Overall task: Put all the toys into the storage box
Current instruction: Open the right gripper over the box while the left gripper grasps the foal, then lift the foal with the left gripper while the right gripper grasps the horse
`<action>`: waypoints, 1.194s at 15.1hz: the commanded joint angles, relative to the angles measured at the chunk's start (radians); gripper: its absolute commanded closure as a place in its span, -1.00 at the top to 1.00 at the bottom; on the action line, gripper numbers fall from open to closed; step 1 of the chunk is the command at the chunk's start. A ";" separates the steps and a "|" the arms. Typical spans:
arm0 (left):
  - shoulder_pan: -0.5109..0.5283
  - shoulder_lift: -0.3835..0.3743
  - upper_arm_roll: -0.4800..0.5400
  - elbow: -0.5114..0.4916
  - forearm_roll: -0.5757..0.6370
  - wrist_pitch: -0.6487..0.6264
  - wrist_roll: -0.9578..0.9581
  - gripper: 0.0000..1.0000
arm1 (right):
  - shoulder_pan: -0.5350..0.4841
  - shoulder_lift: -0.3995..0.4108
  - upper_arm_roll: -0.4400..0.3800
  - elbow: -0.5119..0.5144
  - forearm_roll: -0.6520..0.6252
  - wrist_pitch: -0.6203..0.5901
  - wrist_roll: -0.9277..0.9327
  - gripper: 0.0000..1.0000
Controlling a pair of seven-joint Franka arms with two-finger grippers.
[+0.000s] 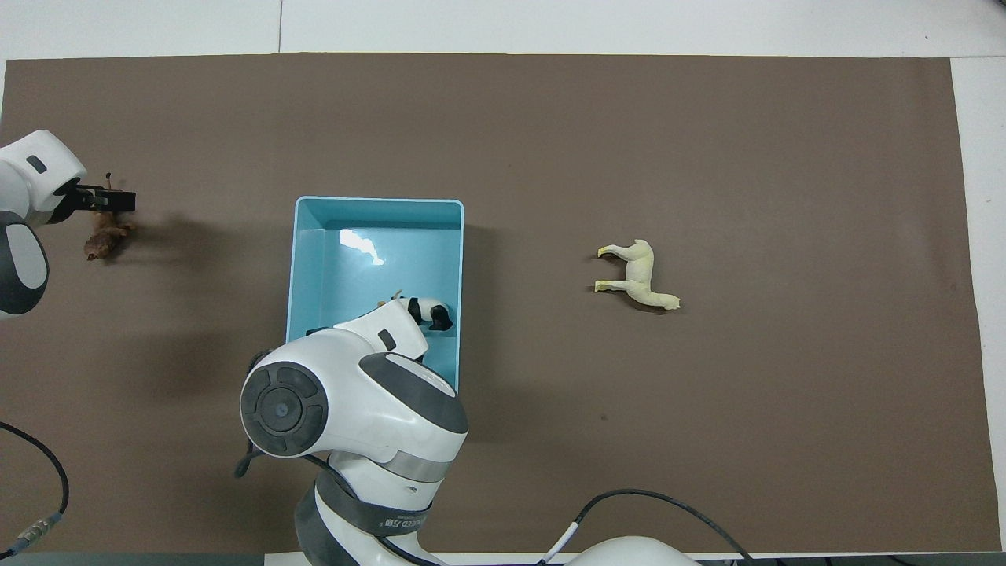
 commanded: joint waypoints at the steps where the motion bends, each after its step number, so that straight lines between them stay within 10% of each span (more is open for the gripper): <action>1: 0.007 0.043 -0.010 0.012 -0.011 0.043 -0.103 1.00 | -0.041 -0.009 -0.003 0.078 0.022 -0.121 0.010 1.00; 8: 0.034 0.058 -0.010 -0.028 -0.013 0.047 -0.132 1.00 | -0.322 -0.095 -0.001 0.037 0.026 -0.192 -0.300 1.00; 13: 0.033 0.043 -0.010 -0.073 -0.013 0.042 -0.192 1.00 | -0.504 -0.161 0.000 -0.178 0.045 -0.089 -0.575 1.00; 17: 0.016 0.043 -0.010 -0.070 -0.013 0.013 -0.260 -1.00 | -0.578 -0.252 -0.001 -0.464 0.066 0.152 -0.688 1.00; 18: 0.016 0.041 -0.010 -0.065 -0.013 -0.001 -0.260 -1.00 | -0.583 -0.258 -0.001 -0.495 0.068 0.179 -0.698 1.00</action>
